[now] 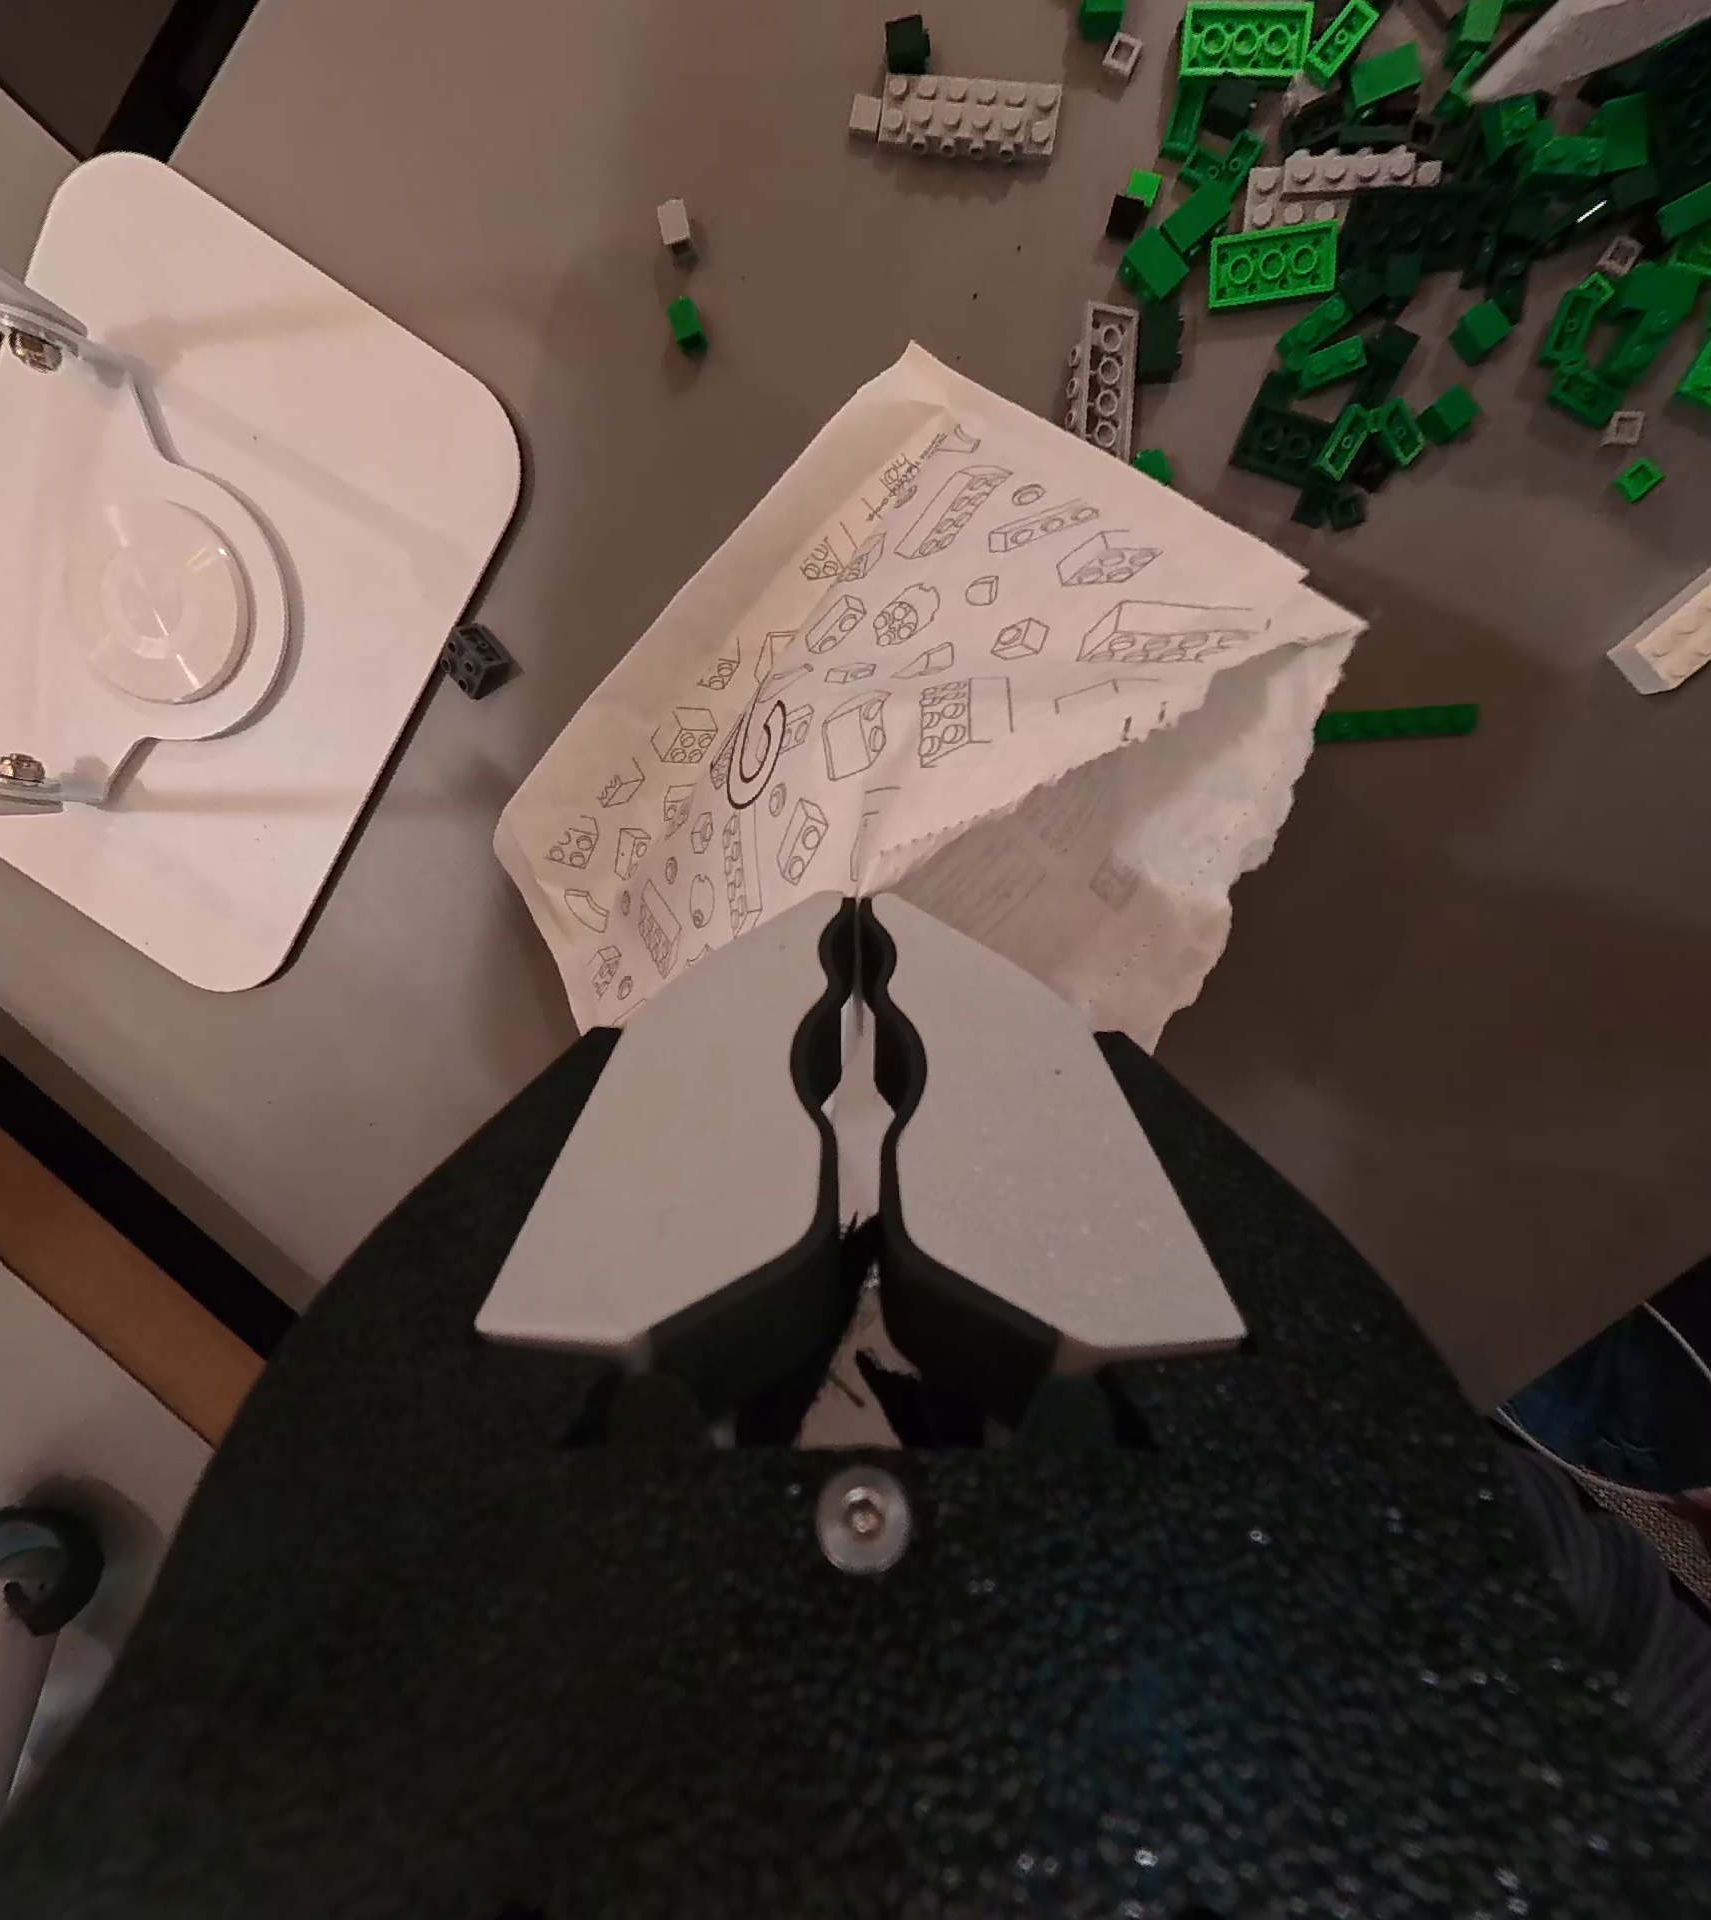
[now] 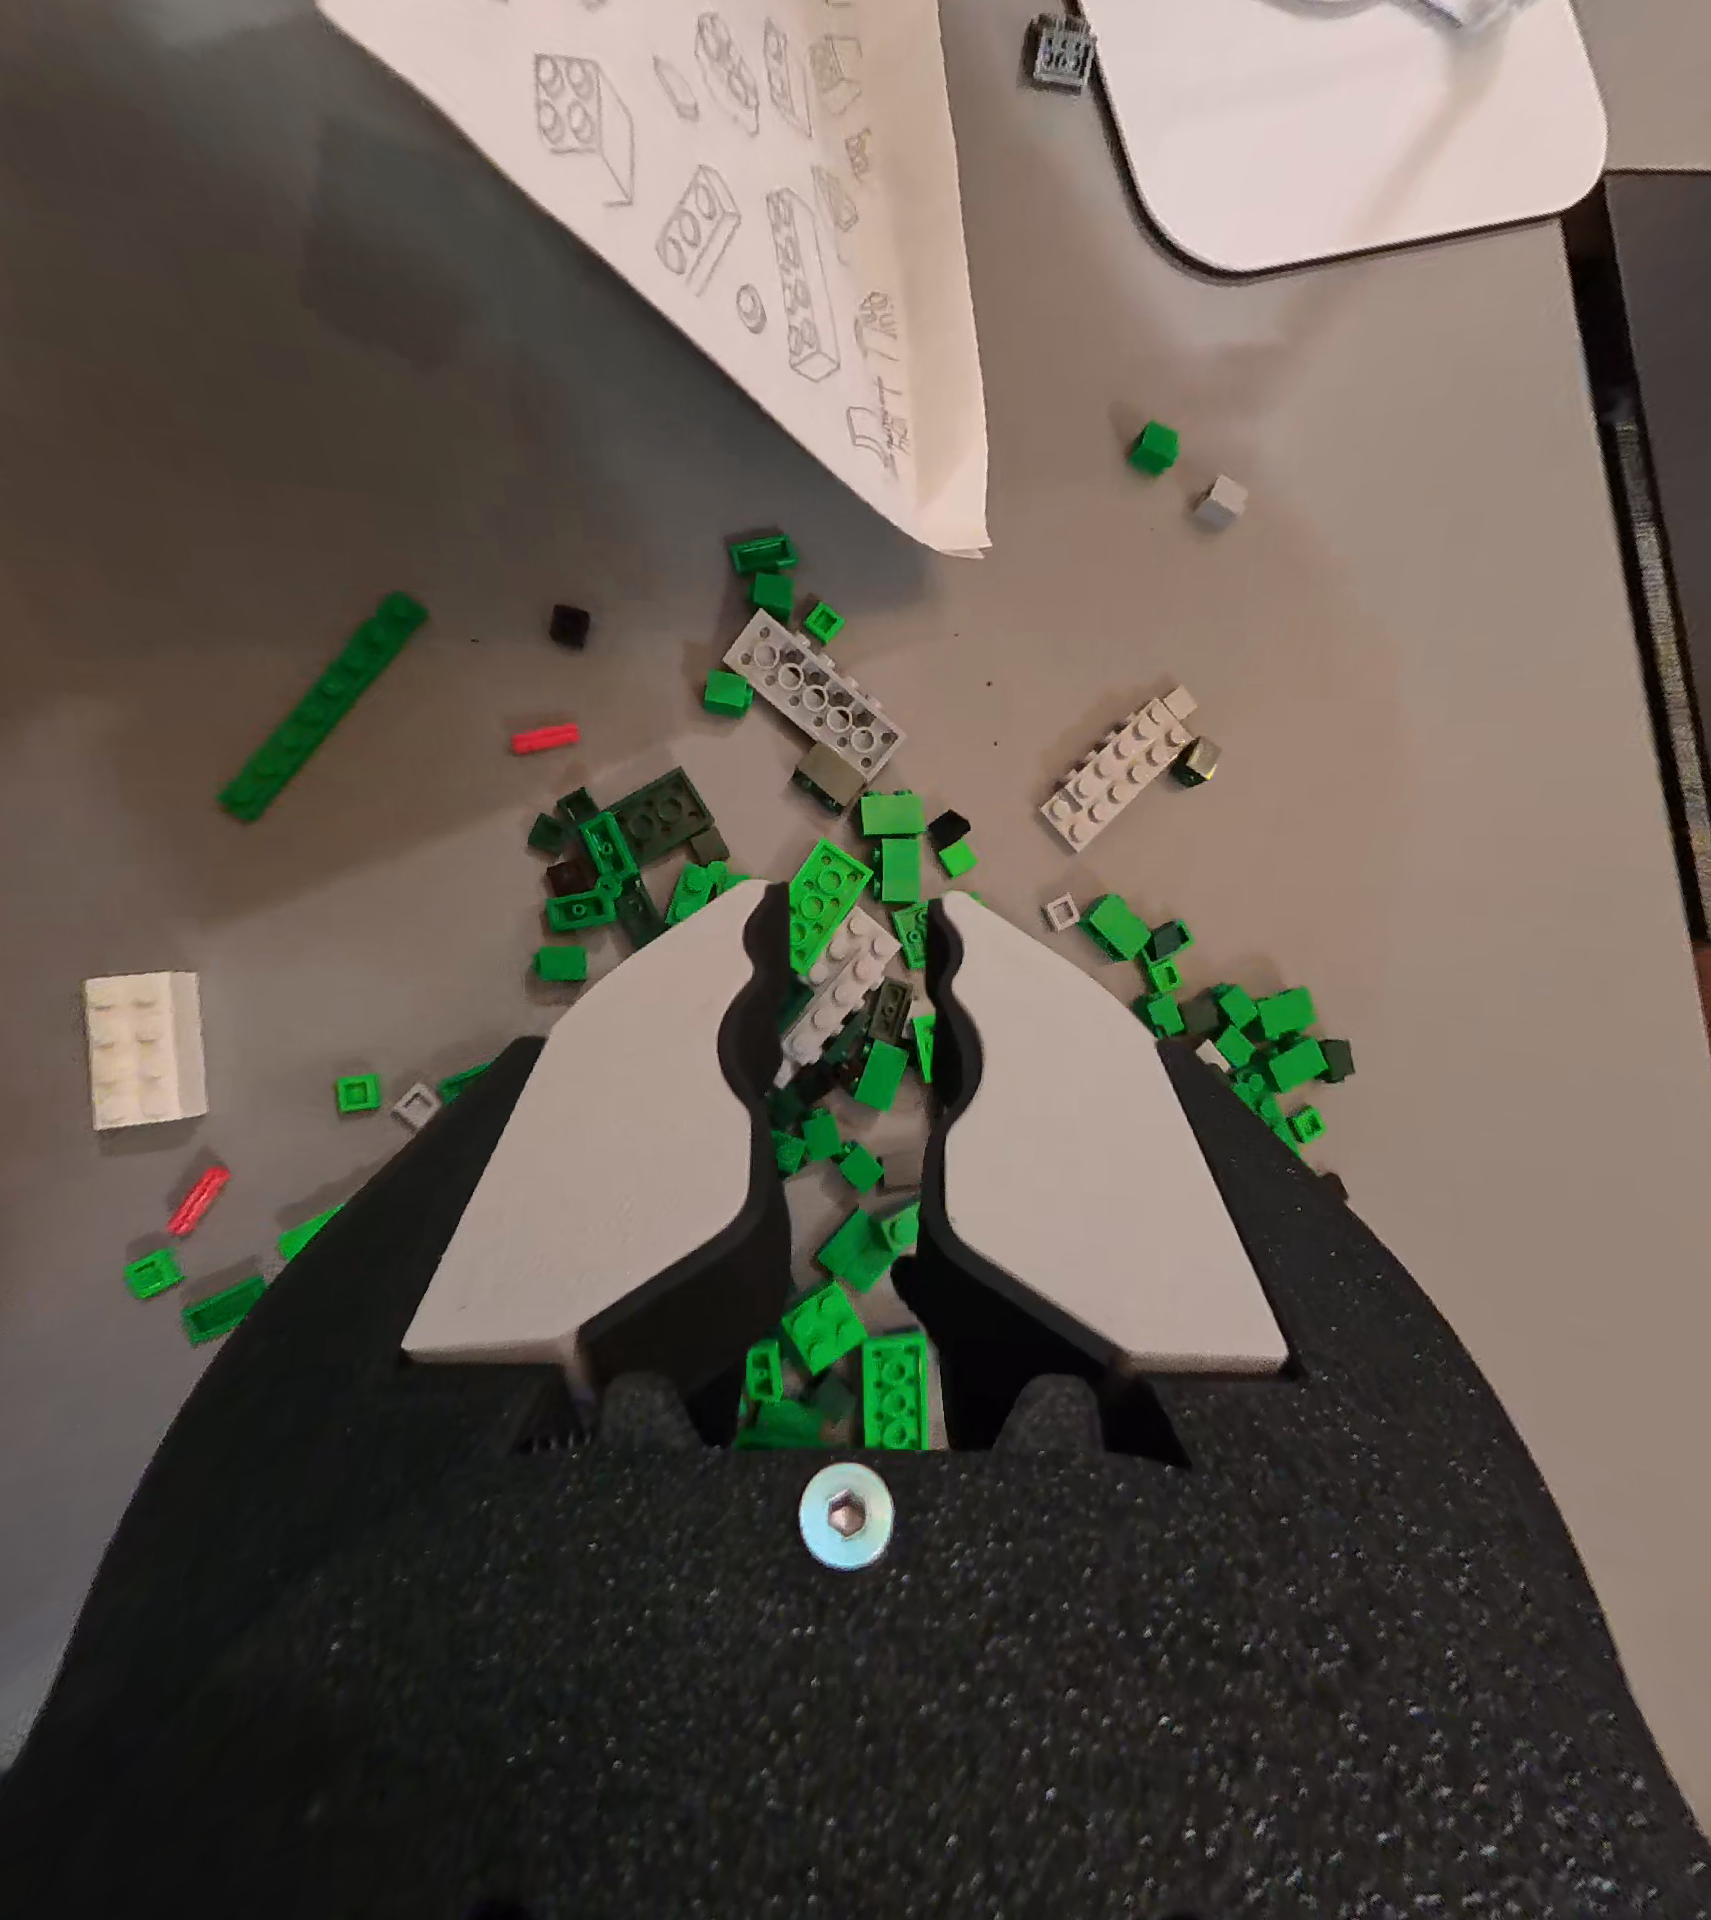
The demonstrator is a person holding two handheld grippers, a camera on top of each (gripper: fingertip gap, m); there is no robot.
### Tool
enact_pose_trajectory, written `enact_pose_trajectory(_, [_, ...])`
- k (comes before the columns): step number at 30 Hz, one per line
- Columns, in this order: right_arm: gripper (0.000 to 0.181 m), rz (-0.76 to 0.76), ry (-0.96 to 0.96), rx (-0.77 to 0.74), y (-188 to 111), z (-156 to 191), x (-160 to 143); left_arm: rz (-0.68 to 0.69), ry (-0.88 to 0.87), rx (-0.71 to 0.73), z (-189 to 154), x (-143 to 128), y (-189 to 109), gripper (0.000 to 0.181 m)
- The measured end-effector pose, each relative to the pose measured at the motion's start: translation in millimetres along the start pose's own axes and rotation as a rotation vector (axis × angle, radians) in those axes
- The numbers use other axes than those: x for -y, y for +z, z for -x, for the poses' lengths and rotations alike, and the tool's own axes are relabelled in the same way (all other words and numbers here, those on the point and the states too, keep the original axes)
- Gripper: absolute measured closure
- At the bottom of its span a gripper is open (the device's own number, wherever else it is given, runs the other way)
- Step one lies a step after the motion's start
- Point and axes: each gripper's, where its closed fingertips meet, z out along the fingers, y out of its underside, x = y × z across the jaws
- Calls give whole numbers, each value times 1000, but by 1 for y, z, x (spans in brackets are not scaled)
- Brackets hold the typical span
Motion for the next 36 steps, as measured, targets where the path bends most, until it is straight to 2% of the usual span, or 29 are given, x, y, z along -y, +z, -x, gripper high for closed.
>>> enact_pose_trajectory(8, [153, -6, 83, 54, 47, -8, -2, 7, 11, -3, -3, 1, 1, 181])
enact_pose_trajectory(14, [152, -2, 81, 78, 65, -7, -8, 9, 14, -5, -4, 1, 1, 181])
enact_pose_trajectory(17, [153, -7, 77, 79, 68, -7, -8, 7, 12, -5, -3, 1, 1, 181])
enact_pose_trajectory(23, [169, 11, 24, 53, 66, -8, -8, 2, 9, -5, -2, 0, 0, 181])
enact_pose_trajectory(24, [181, 7, -3, 32, 62, -9, -6, 2, 9, -5, -2, 0, 0, 181])
enact_pose_trajectory(29, [180, -62, -158, -75, 39, -12, 18, 1, 6, -7, -2, 0, 0, 181])
enact_pose_trajectory(32, [164, -33, -106, -8, 40, -4, 13, 1, 7, -7, -2, 0, 0, 181])
enact_pose_trajectory(36, [156, 12, -18, 100, 54, 5, -3, 1, 12, -7, -3, 0, 0, 181])
